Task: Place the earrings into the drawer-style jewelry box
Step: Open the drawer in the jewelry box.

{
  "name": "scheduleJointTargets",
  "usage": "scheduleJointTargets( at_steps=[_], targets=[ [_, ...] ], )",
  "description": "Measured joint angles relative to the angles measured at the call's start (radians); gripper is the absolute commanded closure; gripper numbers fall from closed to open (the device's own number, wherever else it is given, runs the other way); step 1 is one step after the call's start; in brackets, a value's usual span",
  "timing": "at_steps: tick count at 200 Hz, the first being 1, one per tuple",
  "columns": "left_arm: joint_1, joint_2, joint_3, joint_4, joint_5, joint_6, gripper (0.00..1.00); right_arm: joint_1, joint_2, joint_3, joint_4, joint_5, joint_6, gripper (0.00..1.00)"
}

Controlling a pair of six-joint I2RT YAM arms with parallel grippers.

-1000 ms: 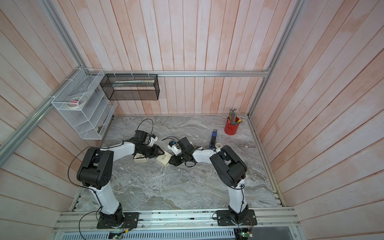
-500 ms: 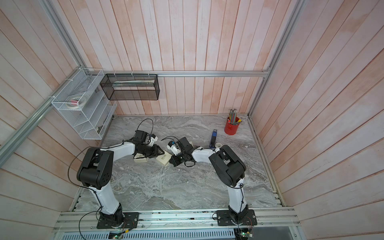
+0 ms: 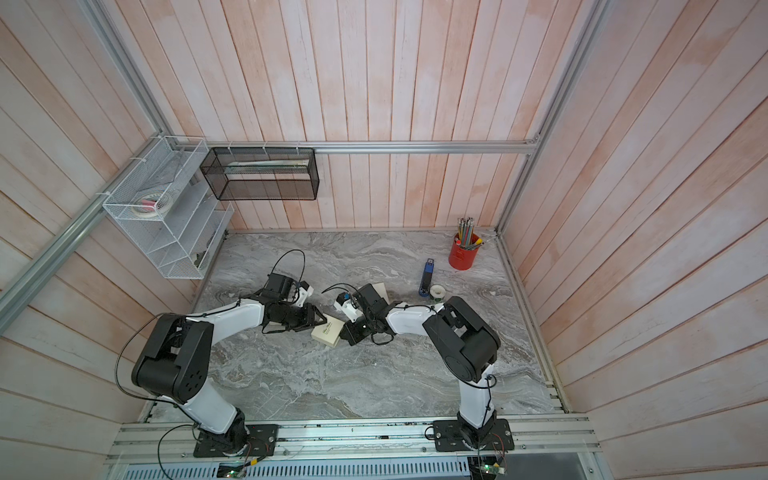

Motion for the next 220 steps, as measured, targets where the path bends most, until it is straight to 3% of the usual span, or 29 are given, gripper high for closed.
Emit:
scheduleJointTargets(
  at_steps=[117,220],
  targets=[
    [-0.007,0.000,-0.007,0.000,-0.009,-0.008,0.57,0.000,-0.148,-0.181,0.006,0.032,0.011,1.00],
    [-0.007,0.002,-0.007,0.000,-0.008,-0.007,0.57,-0.002,-0.173,-0.210,-0.010,0.051,0.011,1.00]
  ],
)
